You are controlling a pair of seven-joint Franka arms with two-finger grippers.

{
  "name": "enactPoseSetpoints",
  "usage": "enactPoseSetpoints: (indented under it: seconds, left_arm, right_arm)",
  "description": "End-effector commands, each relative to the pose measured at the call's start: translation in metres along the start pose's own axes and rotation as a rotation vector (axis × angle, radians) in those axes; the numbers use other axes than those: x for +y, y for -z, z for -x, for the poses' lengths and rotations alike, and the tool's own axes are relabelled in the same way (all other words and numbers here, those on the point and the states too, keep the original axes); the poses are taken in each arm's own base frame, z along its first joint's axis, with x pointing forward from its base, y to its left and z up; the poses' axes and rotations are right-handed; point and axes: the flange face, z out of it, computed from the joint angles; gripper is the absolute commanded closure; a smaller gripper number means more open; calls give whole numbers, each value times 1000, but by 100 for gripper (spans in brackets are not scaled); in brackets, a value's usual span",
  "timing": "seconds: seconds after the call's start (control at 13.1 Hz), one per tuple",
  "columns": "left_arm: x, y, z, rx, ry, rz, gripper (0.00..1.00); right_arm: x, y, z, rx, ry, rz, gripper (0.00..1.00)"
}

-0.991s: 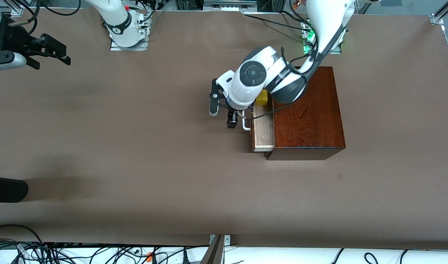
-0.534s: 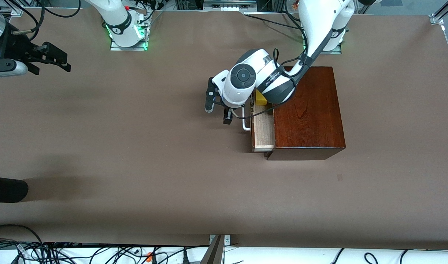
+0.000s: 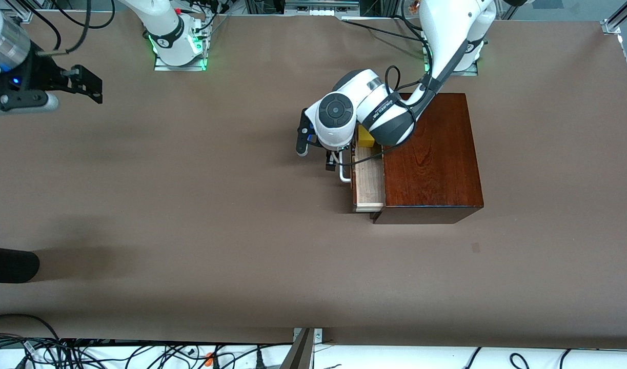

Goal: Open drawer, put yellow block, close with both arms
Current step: 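Push the drawer shut into the box with the left gripper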

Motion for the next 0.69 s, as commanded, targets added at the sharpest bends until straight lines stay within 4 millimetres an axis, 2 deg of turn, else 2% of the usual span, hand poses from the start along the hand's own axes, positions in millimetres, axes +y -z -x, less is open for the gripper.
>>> enactPoseSetpoints:
  seconds: [0.0, 0.08, 0.15, 0.61]
  left_arm:
    - [-3, 12, 23, -49, -3, -10, 0]
    - [-6, 13, 29, -49, 9, -7, 0]
    - [-10, 12, 36, -51, 21, 0, 0]
    - [-21, 14, 64, -62, 62, 25, 0]
  right_arm:
    - [13, 6, -3, -2, -34, 3, 0]
    - [25, 3, -4, -8, -55, -6, 0]
    - [29, 3, -4, -7, -63, -7, 0]
    - [28, 3, -3, -9, -62, -7, 0]
